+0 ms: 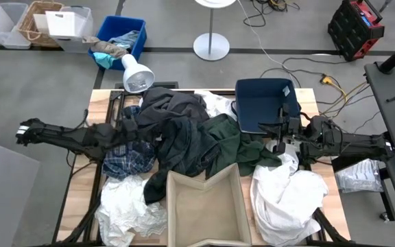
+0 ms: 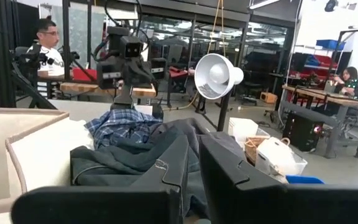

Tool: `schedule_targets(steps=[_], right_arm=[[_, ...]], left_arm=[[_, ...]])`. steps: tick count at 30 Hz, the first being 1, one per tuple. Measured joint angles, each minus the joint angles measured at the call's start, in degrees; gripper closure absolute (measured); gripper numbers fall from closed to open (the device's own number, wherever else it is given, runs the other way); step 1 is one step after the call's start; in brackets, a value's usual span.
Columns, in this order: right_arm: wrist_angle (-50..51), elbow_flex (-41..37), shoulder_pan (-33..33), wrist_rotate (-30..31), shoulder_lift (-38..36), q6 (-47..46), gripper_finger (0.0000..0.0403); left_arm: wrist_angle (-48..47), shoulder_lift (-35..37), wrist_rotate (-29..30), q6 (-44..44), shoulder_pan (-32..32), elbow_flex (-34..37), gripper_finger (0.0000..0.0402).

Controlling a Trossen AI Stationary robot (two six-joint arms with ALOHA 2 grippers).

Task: Sort clothes
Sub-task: Put the dark blue pants into the brown laundry organizer

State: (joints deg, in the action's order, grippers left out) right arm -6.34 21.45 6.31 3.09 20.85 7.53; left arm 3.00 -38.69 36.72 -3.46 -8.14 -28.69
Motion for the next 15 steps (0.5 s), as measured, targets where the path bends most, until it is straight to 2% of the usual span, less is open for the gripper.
schedule_targets(steps=[4,15], right_arm=[[0.07,0.74,0.00,0.00,0.04,-0.04,0.0369],[0.08,0.79,-0.02,-0.04,-0.08,-5.97,0.0369]], left_arm=[[-6.22,-5.00,4.27,4.45,0.02,-2.83,0.0402],[-10.73,-14.04,4.62,16.55,2.93,-4.37,0.0400]])
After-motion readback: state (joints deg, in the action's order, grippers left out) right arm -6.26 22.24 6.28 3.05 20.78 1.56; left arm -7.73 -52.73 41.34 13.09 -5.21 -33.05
